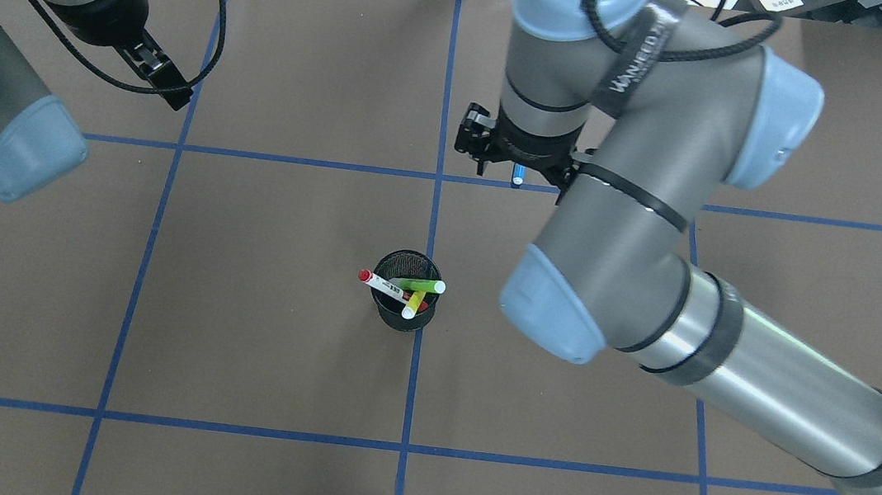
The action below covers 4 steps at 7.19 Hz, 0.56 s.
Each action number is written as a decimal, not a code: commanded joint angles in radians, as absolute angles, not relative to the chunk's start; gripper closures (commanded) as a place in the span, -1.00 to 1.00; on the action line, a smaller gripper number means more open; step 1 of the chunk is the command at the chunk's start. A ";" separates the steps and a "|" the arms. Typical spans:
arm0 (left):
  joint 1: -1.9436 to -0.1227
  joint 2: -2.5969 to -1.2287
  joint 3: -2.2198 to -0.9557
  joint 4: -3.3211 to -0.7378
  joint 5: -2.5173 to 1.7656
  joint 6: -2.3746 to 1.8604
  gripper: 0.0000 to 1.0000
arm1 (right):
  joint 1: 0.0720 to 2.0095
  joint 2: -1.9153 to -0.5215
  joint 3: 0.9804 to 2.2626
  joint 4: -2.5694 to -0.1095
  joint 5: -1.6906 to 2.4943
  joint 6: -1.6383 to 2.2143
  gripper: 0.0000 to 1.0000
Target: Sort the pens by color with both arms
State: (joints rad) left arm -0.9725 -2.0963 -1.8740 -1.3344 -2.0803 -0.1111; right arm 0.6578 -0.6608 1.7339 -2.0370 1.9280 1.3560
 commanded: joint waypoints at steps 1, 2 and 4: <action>-0.989 -2.075 -1.870 -1.344 -2.089 -0.094 -0.96 | 0.588 -0.434 1.443 -2.082 1.922 1.377 -1.00; -1.027 -2.075 -1.864 -1.339 -2.145 -0.094 -0.97 | 0.569 -0.348 1.310 -2.082 1.931 1.381 -1.00; -1.038 -2.054 -1.867 -1.342 -2.198 -0.092 -0.98 | 0.548 -0.330 1.267 -2.080 2.024 1.376 -0.99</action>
